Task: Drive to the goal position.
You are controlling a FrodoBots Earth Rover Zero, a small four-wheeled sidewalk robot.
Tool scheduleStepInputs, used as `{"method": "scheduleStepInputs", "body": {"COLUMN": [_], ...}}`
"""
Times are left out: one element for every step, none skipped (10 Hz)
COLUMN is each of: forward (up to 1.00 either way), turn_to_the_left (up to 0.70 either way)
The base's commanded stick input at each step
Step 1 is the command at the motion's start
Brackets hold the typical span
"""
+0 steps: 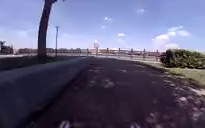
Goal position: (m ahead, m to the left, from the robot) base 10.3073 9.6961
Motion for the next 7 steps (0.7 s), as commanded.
{"method": "scheduleStepInputs", "body": {"forward": [0.70, 0.70, 0.70, 0.70, 0.70, 0.70, 0.70], "turn_to_the_left": [0.00, 0.00, 0.00, 0.00, 0.00, 0.00, 0.00]}}
